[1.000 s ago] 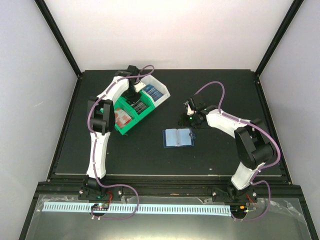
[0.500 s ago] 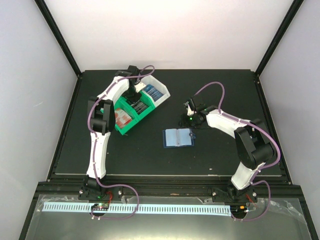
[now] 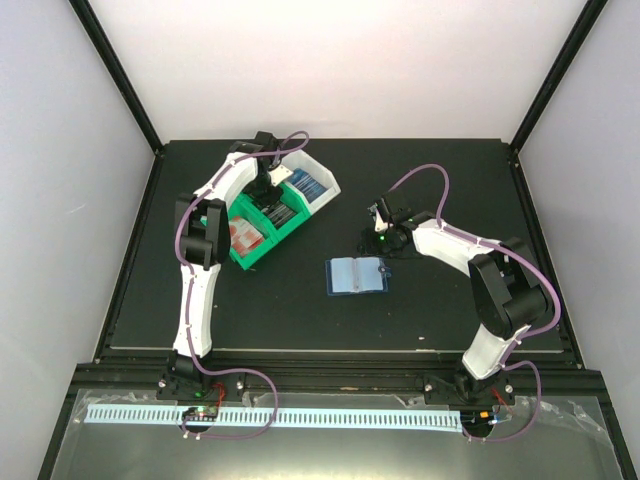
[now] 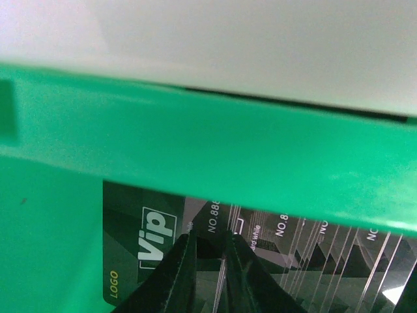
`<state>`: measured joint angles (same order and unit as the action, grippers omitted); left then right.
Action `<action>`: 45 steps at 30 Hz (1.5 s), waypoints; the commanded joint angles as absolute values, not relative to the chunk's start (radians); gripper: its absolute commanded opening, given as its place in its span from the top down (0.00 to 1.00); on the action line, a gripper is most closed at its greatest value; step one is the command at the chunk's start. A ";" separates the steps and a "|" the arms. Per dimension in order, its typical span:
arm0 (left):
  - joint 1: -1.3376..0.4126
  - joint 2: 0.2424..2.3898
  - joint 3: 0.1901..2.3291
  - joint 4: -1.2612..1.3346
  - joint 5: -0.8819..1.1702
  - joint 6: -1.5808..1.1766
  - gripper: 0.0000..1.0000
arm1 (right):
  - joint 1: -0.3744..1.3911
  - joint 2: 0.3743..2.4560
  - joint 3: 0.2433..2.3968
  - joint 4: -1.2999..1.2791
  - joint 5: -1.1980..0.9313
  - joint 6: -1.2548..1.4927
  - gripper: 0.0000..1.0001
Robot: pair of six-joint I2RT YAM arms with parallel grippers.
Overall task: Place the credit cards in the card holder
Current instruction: Pick up the credit card from the storage box.
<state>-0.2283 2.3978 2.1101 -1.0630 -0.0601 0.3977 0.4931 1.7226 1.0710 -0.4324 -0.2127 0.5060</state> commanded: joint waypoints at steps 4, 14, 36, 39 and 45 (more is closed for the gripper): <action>-0.218 2.365 2.120 -1.089 -0.027 0.409 0.90 | 0.491 1.722 1.066 -0.415 -0.216 0.502 0.56; -0.212 2.341 2.123 -1.064 -0.087 0.401 0.92 | 0.491 1.721 1.066 -0.415 -0.216 0.499 0.56; -0.206 2.293 2.115 -1.024 -0.159 0.376 0.87 | 0.491 1.723 1.059 -0.411 -0.218 0.499 0.56; -0.206 2.296 2.109 -1.015 -0.181 0.376 0.87 | 0.491 1.723 1.058 -0.410 -0.218 0.499 0.56; -0.206 2.300 2.060 -0.979 -0.225 0.377 0.86 | 0.490 1.723 1.055 -0.410 -0.218 0.500 0.56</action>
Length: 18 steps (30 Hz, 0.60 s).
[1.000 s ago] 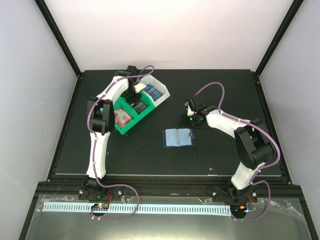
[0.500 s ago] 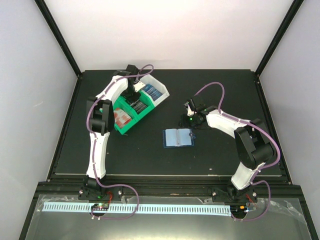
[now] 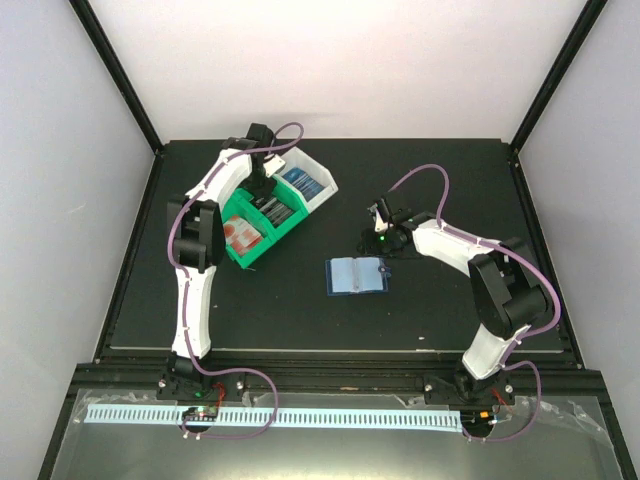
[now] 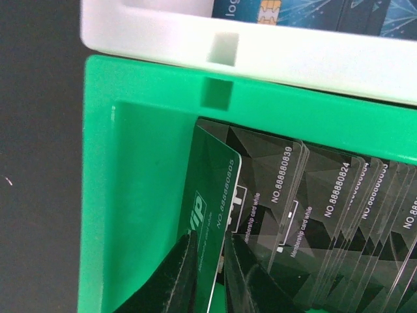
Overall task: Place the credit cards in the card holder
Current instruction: Pick up the credit card from the storage box.
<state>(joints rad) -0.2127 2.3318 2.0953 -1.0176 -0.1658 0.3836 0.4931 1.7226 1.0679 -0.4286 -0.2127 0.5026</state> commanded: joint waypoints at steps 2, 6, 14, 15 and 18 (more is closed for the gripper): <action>-0.206 2.298 2.042 -0.963 -0.232 0.377 0.86 | 0.490 1.725 1.055 -0.410 -0.217 0.498 0.56; -0.207 2.294 2.017 -0.928 -0.279 0.372 0.85 | 0.491 1.724 1.056 -0.409 -0.219 0.498 0.56; -0.210 2.211 1.926 -0.770 -0.344 0.377 0.87 | 0.491 1.727 1.056 -0.408 -0.221 0.500 0.56; -0.210 2.212 1.928 -0.769 -0.344 0.377 0.87 | 0.491 1.728 1.057 -0.408 -0.222 0.500 0.56; -0.210 2.229 1.933 -0.778 -0.345 0.380 0.86 | 0.491 1.728 1.056 -0.407 -0.222 0.503 0.56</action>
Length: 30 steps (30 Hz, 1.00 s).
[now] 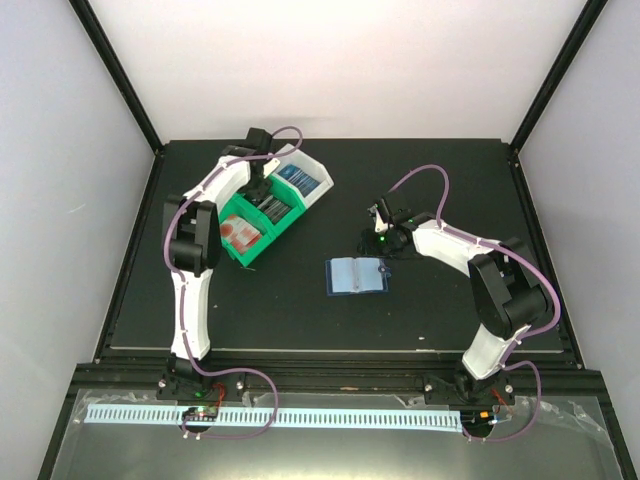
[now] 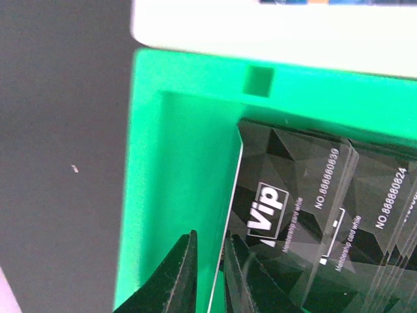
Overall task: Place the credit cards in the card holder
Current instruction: Pick up the credit card from the storage box.
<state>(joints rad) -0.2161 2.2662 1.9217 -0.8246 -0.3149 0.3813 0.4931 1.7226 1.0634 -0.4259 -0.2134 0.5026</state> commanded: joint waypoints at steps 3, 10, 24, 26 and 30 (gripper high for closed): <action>-0.214 2.251 1.934 -0.801 -0.345 0.379 0.86 | 0.491 1.728 1.054 -0.408 -0.218 0.502 0.56; -0.215 2.278 1.934 -0.813 -0.327 0.374 0.89 | 0.491 1.723 1.050 -0.411 -0.213 0.501 0.56; -0.215 2.313 1.948 -0.821 -0.313 0.362 0.81 | 0.491 1.709 1.048 -0.415 -0.207 0.498 0.56; -0.215 2.314 1.950 -0.817 -0.310 0.361 0.89 | 0.491 1.709 1.046 -0.416 -0.206 0.497 0.56; -0.215 2.298 1.960 -0.826 -0.289 0.356 0.98 | 0.491 1.704 1.051 -0.421 -0.204 0.496 0.56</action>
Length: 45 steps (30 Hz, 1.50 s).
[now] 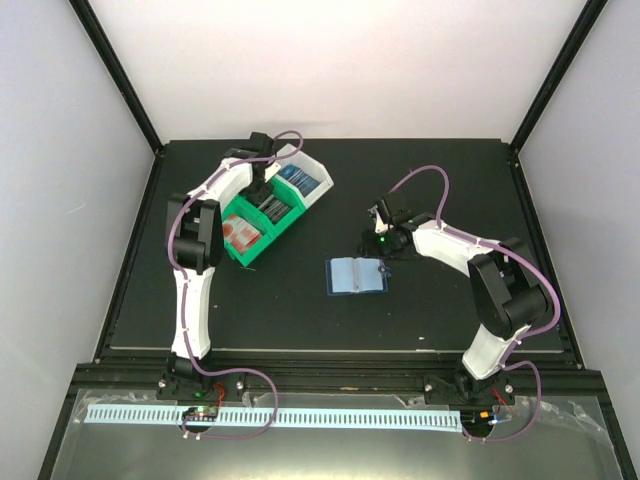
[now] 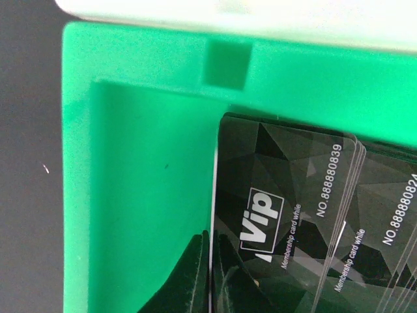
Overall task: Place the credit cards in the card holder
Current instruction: Pick up the credit card from the storage box.
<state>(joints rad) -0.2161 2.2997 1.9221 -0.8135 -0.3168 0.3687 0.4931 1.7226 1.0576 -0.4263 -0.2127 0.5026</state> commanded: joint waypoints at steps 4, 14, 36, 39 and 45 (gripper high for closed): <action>-0.217 2.232 1.983 -0.874 -0.219 0.340 0.98 | 0.491 1.676 1.062 -0.442 -0.192 0.490 0.56; -0.235 1.882 1.824 -0.916 0.160 0.080 0.98 | 0.490 1.458 1.071 -0.451 -0.307 0.462 0.55; -0.464 1.244 0.688 0.592 0.948 -1.637 0.98 | 0.521 1.302 0.903 0.137 -0.892 1.038 0.33; -0.491 1.269 0.678 0.631 0.921 -1.661 0.99 | 0.523 1.281 0.891 0.018 -0.832 0.967 0.34; -0.504 1.315 0.657 0.684 0.907 -1.671 0.99 | 0.523 1.227 0.834 -0.073 -0.744 0.915 0.37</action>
<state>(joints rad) -0.4965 1.2953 0.6563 0.5255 0.9260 -1.6112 0.5167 1.2526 0.8894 0.0326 -0.7914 0.9463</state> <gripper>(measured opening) 0.016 0.659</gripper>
